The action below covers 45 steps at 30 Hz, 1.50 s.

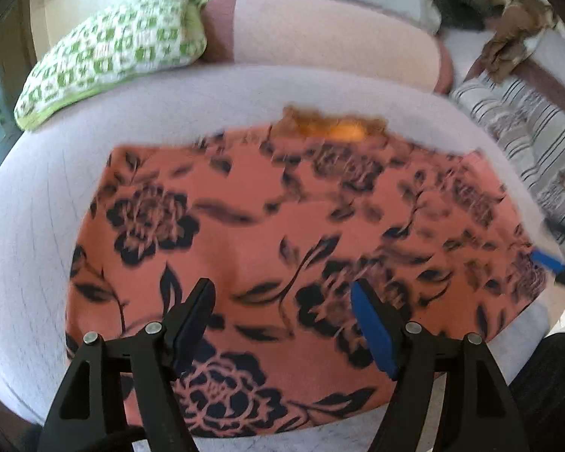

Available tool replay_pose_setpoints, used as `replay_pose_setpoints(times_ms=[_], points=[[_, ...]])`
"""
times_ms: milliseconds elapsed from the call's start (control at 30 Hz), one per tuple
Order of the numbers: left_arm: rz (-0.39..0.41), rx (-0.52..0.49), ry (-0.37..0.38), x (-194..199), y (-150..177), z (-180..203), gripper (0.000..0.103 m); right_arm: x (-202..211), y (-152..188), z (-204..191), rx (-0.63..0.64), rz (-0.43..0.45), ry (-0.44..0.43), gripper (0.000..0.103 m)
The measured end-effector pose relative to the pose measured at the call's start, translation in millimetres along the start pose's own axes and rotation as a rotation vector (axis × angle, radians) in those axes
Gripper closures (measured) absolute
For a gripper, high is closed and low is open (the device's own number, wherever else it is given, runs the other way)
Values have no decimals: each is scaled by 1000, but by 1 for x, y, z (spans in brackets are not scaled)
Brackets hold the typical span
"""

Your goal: Fold small clothes

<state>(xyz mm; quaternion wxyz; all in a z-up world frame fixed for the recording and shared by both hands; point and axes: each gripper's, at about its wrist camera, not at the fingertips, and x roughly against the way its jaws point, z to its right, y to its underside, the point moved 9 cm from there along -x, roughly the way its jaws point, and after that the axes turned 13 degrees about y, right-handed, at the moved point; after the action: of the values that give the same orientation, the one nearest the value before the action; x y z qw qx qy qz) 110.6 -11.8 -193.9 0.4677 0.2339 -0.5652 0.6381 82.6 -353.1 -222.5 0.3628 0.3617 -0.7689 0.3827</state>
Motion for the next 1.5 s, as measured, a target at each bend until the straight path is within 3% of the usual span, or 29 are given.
replay_pose_setpoints(times_ms=[33,100,200,267,300,367,400,433,600,667,733,767,967,1233,1500], points=[[-20,-9,-10,-4,3,-1,28,-14,5,10,-63,-45,-3,25],[4,-44,-26,4,2,0,28,2,0,3,-93,13,-25,25],[88,-23,-5,25,-8,2,28,34,-3,-29,1,90,-46,24],[116,-29,-27,31,-7,-3,27,37,4,-41,36,96,-89,19],[100,-21,-39,26,-3,-8,25,27,5,-39,51,89,-79,17],[-20,31,-53,0,16,-26,25,-6,18,-14,25,5,56,19],[11,24,-44,4,14,-27,25,-13,20,-4,-32,-11,34,21],[31,19,-47,10,12,-26,25,1,15,-6,-63,38,0,21],[142,26,-70,40,3,-29,25,40,18,-32,-31,102,-75,20],[117,57,-88,35,12,-40,24,32,21,-36,-3,91,-96,17],[30,113,-102,17,26,-54,24,4,28,-11,-41,18,17,18],[47,114,-93,18,27,-55,24,-2,29,0,-99,4,-10,18],[92,96,-79,35,13,-39,24,30,28,-26,-70,94,-39,18],[85,5,-50,20,-4,-4,24,26,60,7,-239,-7,-31,18],[77,-41,-33,12,-10,21,24,21,40,26,-311,12,6,18]])
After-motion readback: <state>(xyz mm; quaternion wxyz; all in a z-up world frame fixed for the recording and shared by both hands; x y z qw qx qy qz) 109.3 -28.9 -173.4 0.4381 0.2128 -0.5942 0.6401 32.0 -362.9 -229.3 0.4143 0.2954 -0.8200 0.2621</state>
